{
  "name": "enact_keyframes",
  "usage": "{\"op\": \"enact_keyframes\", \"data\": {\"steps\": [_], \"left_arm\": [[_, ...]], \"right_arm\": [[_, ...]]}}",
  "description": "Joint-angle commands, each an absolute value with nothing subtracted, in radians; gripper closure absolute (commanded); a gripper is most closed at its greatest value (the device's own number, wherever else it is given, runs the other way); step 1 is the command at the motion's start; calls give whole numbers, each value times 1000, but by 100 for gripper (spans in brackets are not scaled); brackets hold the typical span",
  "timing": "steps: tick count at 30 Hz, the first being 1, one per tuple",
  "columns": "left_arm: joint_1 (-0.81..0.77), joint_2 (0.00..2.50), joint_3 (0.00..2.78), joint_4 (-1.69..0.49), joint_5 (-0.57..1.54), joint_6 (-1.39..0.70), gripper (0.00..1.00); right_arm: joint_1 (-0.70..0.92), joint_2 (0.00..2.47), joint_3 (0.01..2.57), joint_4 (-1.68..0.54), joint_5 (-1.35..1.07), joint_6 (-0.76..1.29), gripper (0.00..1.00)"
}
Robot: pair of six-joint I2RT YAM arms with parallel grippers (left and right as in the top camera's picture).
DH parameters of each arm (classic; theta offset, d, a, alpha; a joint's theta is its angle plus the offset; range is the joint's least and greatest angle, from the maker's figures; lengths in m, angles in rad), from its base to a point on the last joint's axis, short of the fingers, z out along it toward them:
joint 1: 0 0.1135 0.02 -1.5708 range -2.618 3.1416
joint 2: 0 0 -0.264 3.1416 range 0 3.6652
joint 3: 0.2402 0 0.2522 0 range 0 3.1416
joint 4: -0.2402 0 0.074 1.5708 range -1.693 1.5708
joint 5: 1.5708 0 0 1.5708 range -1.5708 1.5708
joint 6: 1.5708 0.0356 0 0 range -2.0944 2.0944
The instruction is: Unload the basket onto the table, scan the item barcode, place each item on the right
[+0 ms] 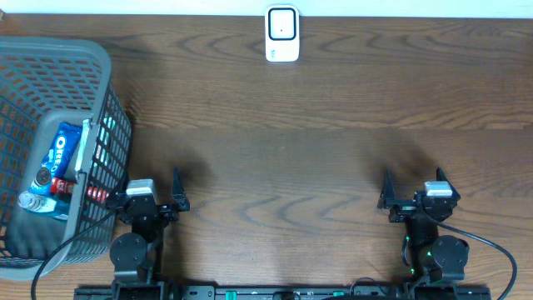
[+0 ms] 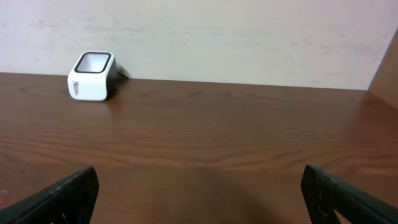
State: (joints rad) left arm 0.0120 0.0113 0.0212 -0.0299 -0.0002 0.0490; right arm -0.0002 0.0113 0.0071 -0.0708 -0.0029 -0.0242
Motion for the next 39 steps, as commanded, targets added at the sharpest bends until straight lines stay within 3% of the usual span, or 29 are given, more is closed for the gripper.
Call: {"op": "enact_keyframes", "data": {"steps": [1, 21, 27, 39], "left_arm": [[15, 11, 4, -70, -31, 41, 0], [15, 10, 4, -66, -30, 34, 0], [15, 17, 25, -87, 279, -36, 0], [14, 230, 414, -250, 285, -90, 0]], "right_arm": [[9, 9, 6, -75, 6, -31, 1], [9, 9, 6, -75, 6, -31, 1], [9, 9, 6, -75, 6, -31, 1], [9, 9, 6, -75, 6, -31, 1]]}}
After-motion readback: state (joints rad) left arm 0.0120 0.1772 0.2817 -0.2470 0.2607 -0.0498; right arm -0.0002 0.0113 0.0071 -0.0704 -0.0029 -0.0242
